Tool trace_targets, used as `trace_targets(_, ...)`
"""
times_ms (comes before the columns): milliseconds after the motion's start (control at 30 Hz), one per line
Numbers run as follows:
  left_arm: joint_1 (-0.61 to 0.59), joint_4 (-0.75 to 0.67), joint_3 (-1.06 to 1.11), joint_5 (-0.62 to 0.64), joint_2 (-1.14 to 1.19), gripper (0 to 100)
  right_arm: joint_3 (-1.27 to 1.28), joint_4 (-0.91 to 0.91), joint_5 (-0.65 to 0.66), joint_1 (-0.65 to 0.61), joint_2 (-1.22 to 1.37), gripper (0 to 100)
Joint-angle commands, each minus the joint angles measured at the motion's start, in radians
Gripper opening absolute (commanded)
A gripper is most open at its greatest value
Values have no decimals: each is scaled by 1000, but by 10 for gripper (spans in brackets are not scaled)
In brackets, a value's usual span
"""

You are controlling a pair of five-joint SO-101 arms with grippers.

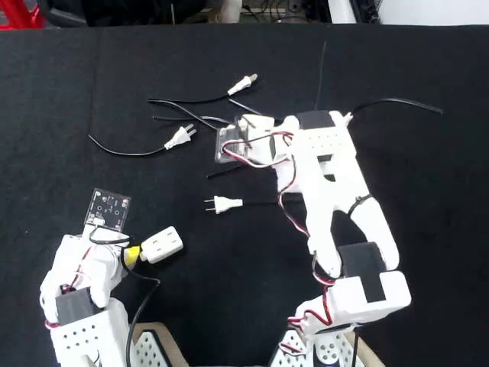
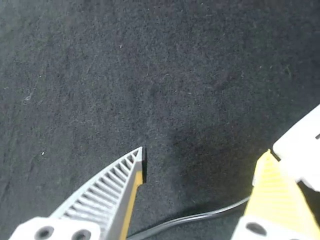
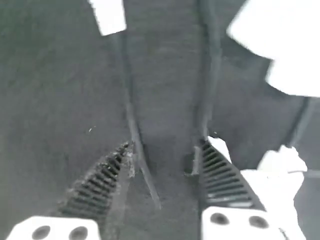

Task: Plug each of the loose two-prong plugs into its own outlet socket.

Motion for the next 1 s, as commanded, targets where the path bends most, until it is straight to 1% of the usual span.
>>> trace_targets(0,12,-8,5,-8,-5,346,-85,-15,-212,-26,-53,198)
trace_targets(67,12,-8,5,-8,-5,346,-96,15,-431,-57,-62,186)
trace_targets(133,12,-8,5,-8,-5,346,-93,54,-669,-98,-70,152)
trace_targets(200,12,-5,5,-8,-5,346,-68,91,-852,-137,-70,105)
trace_targets(300,13,14,5,-9,-5,346,-25,97,-964,-207,-70,67)
trace_targets(467,13,14,5,-9,-5,346,47,106,-1060,-334,-64,93)
trace_targets(533,13,14,5,-9,-5,346,50,87,-1145,-373,-62,115)
trace_targets(600,13,14,5,-9,-5,346,51,60,-1316,-396,-62,142)
trace_targets(700,12,14,5,-9,-5,346,51,15,-1653,-417,-62,187)
trace_targets(800,12,14,5,-9,-5,346,74,-25,-1958,-425,-56,220)
trace_targets(867,12,14,5,-9,-5,346,101,-66,-2105,-425,-42,234)
trace_targets(967,12,15,5,-9,-5,346,154,-169,-2226,-420,5,248)
